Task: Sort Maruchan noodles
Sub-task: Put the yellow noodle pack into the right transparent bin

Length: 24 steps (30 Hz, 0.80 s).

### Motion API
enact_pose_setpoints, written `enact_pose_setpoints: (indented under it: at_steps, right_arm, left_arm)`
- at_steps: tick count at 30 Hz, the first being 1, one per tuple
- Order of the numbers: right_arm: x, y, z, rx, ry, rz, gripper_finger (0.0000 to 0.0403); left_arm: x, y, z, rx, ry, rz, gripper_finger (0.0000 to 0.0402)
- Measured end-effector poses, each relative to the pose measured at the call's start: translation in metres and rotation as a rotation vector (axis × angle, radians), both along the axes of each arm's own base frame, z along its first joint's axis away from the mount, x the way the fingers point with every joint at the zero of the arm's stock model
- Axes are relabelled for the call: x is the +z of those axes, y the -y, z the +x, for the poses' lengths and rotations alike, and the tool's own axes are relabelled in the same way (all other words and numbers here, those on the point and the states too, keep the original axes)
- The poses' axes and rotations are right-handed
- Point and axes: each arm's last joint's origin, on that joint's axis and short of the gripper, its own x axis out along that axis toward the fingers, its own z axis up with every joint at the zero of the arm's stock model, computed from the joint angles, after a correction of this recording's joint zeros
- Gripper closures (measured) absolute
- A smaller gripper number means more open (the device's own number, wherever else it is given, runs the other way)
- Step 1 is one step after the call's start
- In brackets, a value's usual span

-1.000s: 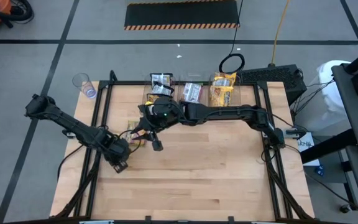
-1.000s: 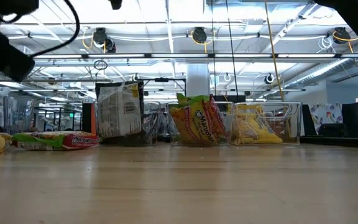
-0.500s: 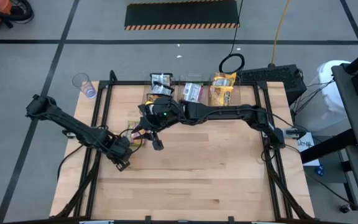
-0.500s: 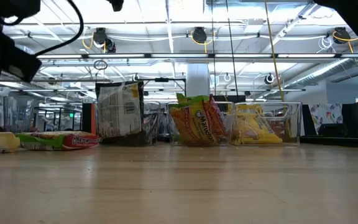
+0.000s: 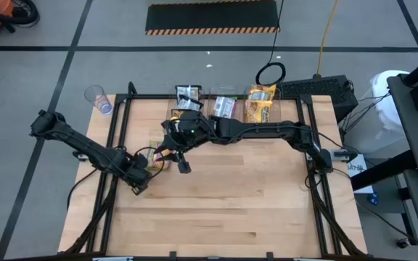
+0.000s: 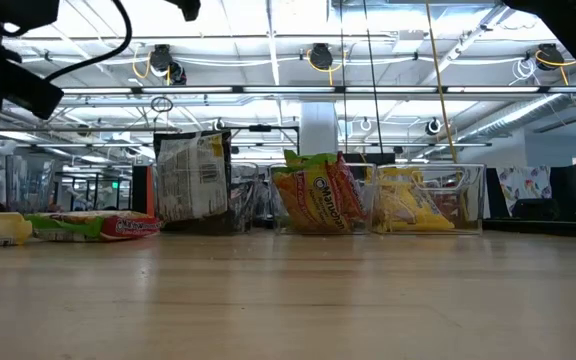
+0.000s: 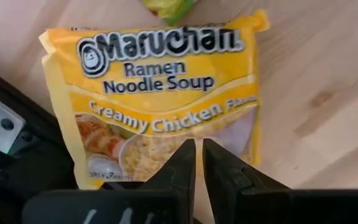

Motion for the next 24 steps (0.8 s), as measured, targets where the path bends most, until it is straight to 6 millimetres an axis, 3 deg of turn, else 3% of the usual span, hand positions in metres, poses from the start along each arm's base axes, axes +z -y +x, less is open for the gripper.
enact_pose_setpoints:
  at_steps: [12, 24]
  right_arm:
    - [0.000, 0.000, 0.000, -0.001, -0.003, 0.005, 0.0295]
    - [-0.005, 0.000, -0.002, -0.002, -0.057, 0.008, 0.0295]
  left_arm:
    - [-0.032, -0.001, -0.006, 0.039, 0.010, -0.055, 0.0364]
    - [-0.029, 0.007, 0.010, -0.042, 0.155, -0.145, 0.0364]
